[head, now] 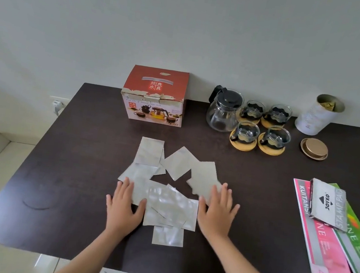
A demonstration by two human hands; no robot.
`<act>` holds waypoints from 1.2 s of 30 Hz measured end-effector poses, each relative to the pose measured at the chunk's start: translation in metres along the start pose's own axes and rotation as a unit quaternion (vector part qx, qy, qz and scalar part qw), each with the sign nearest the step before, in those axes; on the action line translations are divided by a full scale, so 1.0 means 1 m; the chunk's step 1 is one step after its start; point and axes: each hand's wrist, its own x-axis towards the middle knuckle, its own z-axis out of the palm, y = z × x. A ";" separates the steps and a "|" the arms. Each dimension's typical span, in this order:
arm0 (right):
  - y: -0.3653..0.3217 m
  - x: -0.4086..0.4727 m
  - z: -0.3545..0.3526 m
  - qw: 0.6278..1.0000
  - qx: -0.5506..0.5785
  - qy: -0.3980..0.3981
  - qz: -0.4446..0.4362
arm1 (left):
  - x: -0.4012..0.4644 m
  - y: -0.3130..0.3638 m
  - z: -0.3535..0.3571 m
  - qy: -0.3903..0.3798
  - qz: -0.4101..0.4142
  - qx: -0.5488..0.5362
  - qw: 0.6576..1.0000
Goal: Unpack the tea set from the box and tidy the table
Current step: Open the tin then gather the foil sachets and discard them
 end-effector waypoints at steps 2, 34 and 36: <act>-0.019 -0.009 0.010 0.997 0.036 -0.008 -0.068 | -0.003 0.016 0.005 0.008 0.023 -0.075 0.997; -0.013 -0.020 -0.024 0.954 -0.014 -0.172 -0.244 | 0.051 0.006 -0.035 -0.075 0.111 -0.071 0.988; -0.012 -0.042 -0.015 0.950 -0.056 -0.189 -0.241 | 0.041 -0.003 -0.034 -0.140 0.147 0.021 0.979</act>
